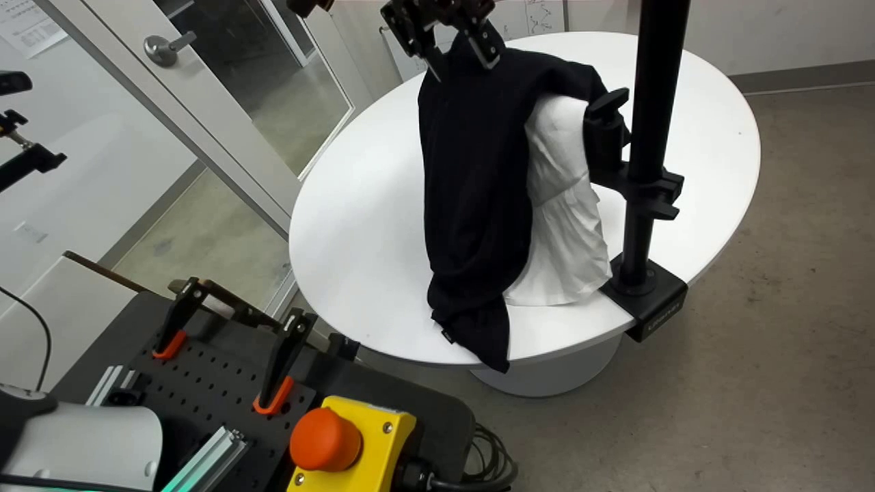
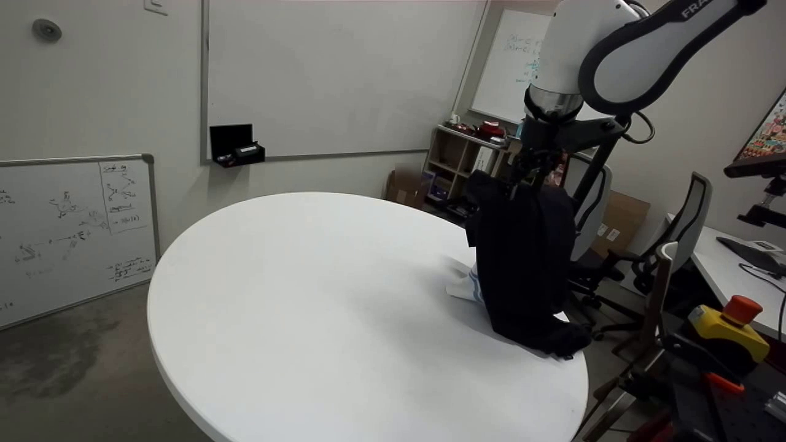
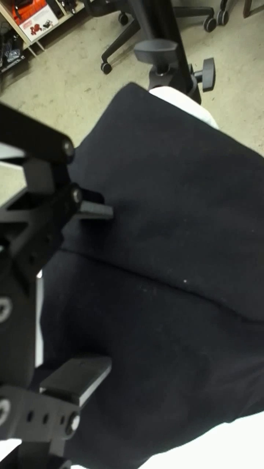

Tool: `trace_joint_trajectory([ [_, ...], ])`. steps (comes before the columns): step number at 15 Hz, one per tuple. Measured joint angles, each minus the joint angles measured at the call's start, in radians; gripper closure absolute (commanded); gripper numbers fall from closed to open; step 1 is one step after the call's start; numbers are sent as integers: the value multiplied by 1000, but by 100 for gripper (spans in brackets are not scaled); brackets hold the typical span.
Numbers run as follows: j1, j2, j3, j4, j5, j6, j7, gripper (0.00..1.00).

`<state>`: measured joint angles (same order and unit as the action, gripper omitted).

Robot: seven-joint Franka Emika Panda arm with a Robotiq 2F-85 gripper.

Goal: Remove the black cloth from the metallic object and put it on the table

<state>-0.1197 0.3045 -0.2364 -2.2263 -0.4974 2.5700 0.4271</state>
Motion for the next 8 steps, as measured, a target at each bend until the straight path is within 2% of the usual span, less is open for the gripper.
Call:
trace_joint_trajectory([
  [4, 21, 23, -19, 22, 2, -2, 0, 73],
  [8, 29, 29, -33, 32, 3, -3, 0, 100],
])
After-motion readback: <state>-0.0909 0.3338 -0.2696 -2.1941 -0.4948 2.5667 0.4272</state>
